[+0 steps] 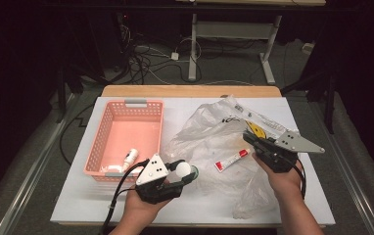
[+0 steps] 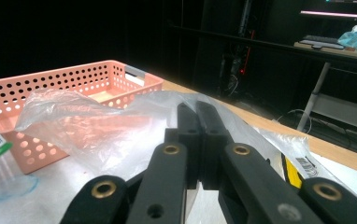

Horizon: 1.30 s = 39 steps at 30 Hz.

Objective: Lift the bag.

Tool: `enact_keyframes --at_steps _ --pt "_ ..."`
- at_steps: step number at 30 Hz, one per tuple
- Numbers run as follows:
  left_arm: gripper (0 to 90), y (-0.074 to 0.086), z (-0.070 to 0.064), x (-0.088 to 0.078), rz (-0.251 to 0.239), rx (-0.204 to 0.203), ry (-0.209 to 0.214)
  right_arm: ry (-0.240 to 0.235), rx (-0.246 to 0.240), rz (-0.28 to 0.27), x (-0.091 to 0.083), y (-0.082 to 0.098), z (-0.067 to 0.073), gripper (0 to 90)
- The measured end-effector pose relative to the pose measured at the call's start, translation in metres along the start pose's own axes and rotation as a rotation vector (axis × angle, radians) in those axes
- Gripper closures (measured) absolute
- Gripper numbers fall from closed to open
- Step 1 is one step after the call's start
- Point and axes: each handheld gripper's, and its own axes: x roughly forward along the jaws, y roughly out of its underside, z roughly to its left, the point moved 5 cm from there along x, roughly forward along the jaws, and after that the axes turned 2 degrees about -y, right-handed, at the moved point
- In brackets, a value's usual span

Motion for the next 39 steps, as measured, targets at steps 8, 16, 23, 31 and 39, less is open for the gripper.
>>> enact_keyframes --at_steps 8,16,23,31,39 --pt "48.8 0.006 -0.008 0.029 0.044 0.021 0.017 -0.003 0.005 -0.003 0.0 0.0 0.0 90.0" --pt "48.8 0.002 -0.009 0.062 0.062 0.009 0.03 -0.005 0.005 0.0 0.002 0.001 0.001 90.0" --pt "48.8 -0.008 -0.004 0.084 0.058 0.014 0.011 -0.007 0.005 0.002 0.003 0.001 0.001 90.0" --pt "48.8 -0.014 0.002 0.107 0.067 0.008 -0.006 -0.008 0.005 0.0 0.004 0.001 0.0 90.0" --pt "48.8 -0.019 0.005 0.13 0.064 0.002 -0.021 -0.012 -0.002 -0.004 0.005 0.0 0.002 90.0"
